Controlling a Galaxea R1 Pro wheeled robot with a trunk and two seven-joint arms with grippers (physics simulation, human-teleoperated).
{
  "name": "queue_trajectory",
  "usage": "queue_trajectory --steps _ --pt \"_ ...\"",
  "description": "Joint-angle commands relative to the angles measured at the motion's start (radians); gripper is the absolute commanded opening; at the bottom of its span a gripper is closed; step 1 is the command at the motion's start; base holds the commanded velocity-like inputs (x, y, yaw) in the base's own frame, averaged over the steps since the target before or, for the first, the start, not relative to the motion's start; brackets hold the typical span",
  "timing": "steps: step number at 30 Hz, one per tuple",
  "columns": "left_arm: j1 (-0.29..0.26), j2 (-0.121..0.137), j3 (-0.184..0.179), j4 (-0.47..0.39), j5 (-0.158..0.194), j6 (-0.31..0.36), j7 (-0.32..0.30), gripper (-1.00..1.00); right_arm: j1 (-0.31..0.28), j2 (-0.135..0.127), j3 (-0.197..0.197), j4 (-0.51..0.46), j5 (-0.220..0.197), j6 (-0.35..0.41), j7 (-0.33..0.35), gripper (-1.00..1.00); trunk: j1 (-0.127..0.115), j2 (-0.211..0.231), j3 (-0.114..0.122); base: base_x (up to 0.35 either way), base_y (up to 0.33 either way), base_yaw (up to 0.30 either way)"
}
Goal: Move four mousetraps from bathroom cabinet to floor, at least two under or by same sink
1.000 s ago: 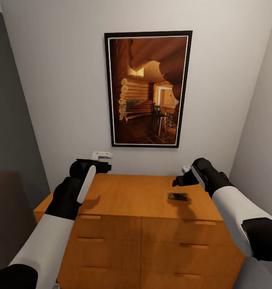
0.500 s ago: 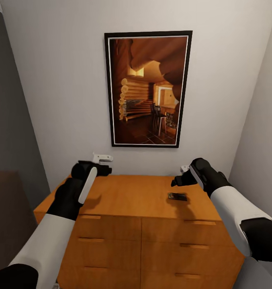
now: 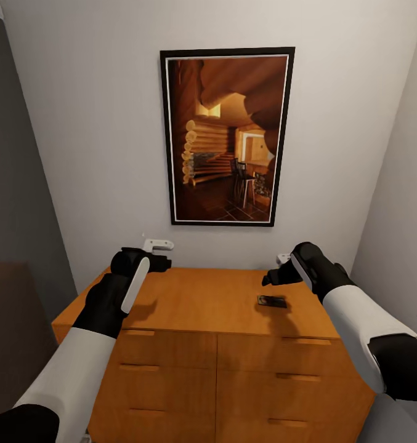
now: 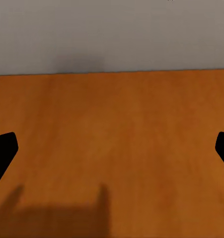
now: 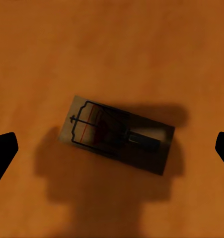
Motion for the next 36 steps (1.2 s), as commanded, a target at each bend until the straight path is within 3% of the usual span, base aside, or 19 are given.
queue_trajectory --steps 1,15,25,36 --pt "-0.001 0.0 0.0 -0.001 0.01 0.003 0.01 1.0 -0.001 -0.001 0.007 -0.001 0.001 0.003 0.004 1.0 0.0 -0.001 -0.001 0.0 0.0 0.0" --pt "-0.001 0.001 0.0 -0.002 0.014 0.003 0.01 1.0 -0.001 0.001 0.01 0.014 -0.007 0.003 0.007 1.0 0.0 -0.001 -0.001 0.0 0.0 0.0" --pt "-0.001 0.002 0.0 -0.002 0.077 0.002 0.01 1.0 -0.001 -0.006 0.01 0.014 -0.007 0.003 0.02 1.0 0.0 -0.001 -0.001 0.124 0.0 0.0" --pt "-0.001 0.002 0.0 -0.002 0.089 0.001 0.01 1.0 -0.001 0.0 0.01 0.014 -0.007 0.003 0.021 1.0 0.0 -0.001 -0.001 0.063 0.0 0.0"
